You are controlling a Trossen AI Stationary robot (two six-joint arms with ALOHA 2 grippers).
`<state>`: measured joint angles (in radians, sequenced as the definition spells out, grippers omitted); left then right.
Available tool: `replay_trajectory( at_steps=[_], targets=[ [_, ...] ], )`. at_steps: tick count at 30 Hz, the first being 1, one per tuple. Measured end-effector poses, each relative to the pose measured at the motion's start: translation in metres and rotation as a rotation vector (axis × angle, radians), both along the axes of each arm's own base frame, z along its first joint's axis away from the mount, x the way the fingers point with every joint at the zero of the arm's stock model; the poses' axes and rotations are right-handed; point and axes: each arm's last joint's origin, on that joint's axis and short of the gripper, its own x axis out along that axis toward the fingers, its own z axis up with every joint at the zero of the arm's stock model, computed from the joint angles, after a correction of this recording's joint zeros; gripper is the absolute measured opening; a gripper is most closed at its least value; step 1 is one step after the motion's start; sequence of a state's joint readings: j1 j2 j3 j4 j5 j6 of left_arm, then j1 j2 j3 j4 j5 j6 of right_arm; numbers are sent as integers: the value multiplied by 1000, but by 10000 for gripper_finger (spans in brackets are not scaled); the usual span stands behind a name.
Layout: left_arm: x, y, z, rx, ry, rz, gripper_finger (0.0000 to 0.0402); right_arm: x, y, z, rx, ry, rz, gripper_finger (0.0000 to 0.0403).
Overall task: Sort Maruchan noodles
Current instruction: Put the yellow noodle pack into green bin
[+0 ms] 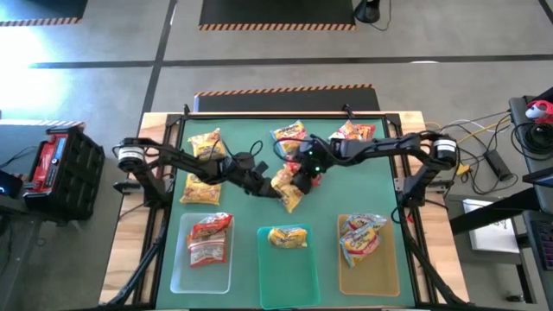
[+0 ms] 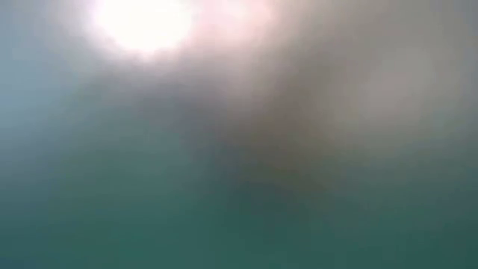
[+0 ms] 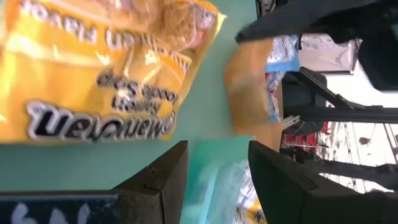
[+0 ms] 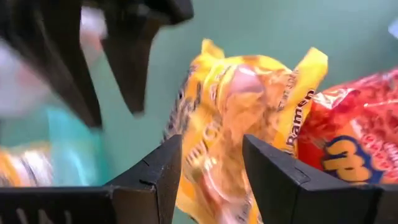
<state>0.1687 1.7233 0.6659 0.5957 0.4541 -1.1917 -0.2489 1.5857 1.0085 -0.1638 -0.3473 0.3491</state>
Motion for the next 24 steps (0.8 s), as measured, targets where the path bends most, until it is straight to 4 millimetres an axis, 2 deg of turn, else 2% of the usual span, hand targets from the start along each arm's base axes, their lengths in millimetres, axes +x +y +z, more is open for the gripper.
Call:
replay_trajectory(
  at_steps=[4, 9, 14, 21, 24],
  targets=[
    [-9, -5, 0, -5, 13, -4, 151, 1, 4, 8, -195, -64, 196, 160],
    [-22, -3, -6, 41, 85, 154, 151, 5, 10, -10, -374, -51, 419, 160],
    [-26, -7, -8, 86, 110, 315, 151, 8, 9, -18, -388, -39, 439, 160],
    [-29, -13, -11, 86, 134, 301, 151, 13, 8, -40, -356, 9, 465, 160],
    [-30, -15, -13, 85, 159, 309, 151, 16, 8, -49, -304, 37, 419, 160]
  ],
)
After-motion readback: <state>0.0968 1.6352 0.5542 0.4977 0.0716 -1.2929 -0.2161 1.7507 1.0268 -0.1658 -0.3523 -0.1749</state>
